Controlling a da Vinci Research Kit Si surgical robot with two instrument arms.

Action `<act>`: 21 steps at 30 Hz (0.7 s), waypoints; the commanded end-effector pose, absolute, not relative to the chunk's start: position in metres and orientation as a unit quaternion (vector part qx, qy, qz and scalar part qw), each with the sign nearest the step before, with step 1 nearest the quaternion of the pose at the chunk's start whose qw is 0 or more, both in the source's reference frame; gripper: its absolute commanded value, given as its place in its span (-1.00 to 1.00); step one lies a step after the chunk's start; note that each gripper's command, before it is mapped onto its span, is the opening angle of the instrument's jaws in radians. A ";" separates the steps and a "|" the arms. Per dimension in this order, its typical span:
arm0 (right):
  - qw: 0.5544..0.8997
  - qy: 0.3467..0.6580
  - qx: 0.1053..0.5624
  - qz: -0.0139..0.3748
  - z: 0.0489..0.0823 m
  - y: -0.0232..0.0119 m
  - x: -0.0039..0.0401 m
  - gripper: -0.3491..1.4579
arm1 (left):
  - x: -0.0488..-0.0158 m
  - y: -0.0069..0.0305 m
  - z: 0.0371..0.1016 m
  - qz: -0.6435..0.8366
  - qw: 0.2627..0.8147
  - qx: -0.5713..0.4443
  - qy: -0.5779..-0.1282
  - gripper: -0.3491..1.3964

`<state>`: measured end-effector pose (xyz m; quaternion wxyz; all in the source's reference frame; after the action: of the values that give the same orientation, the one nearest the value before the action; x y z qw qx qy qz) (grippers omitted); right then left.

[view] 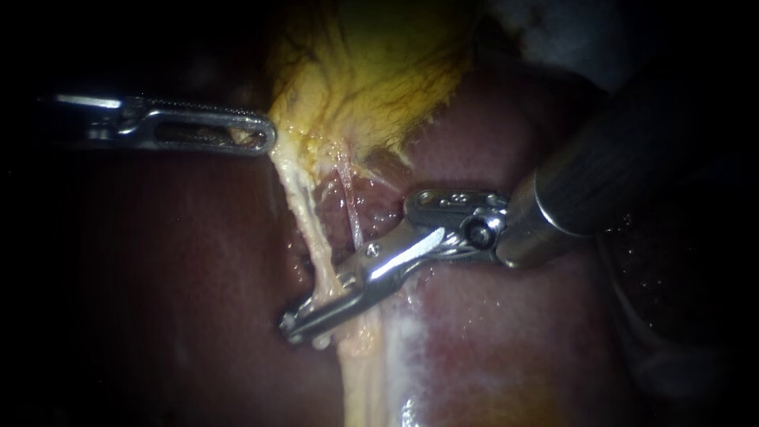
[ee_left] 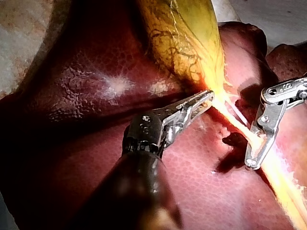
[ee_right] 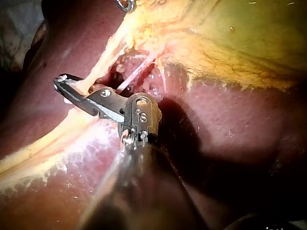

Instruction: Going back second clip left tube

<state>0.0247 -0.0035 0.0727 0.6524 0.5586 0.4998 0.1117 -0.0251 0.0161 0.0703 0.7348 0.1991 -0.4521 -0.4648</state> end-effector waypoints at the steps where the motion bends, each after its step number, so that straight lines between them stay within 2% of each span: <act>1: 0.653 0.500 0.558 0.113 0.0727 -0.0035 0.0247 -1.00 | -0.0250 0.0161 0.0702 -0.465 0.735 0.199 -0.452 -1.00; 7: 0.656 0.509 0.546 0.112 0.0727 -0.0035 0.0247 -1.00 | -0.0250 0.0161 0.0702 -0.465 0.735 0.199 -0.452 -1.00; 8: 0.657 0.516 0.539 0.109 0.0728 -0.0035 0.0247 -0.92 | -0.0250 0.0161 0.0702 -0.465 0.735 0.199 -0.452 -1.00; 9: 0.661 0.526 0.524 0.111 0.0729 -0.0035 0.0247 -0.70 | -0.0250 0.0161 0.0702 -0.465 0.735 0.199 -0.452 -1.00; 12: 0.672 0.531 0.498 0.135 0.0734 -0.0033 0.0246 -0.31 | -0.0250 0.0161 0.0702 -0.465 0.735 0.199 -0.452 -1.00; 14: 0.684 0.538 0.471 0.149 0.0737 -0.0031 0.0247 -0.11 | -0.0250 0.0161 0.0702 -0.465 0.735 0.199 -0.452 -1.00; 16: 0.702 0.541 0.437 0.154 0.0741 -0.0029 0.0247 -0.01 | -0.0250 0.0161 0.0702 -0.465 0.735 0.199 -0.452 -1.00; 21: 0.732 0.544 0.379 0.159 0.0749 -0.0025 0.0243 0.05 | -0.0250 0.0161 0.0702 -0.465 0.735 0.199 -0.452 -1.00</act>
<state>0.0241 -0.0024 0.0749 0.7376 0.3652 0.5456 0.1579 -0.0250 0.0161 0.0702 0.7348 0.1988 -0.4519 -0.4652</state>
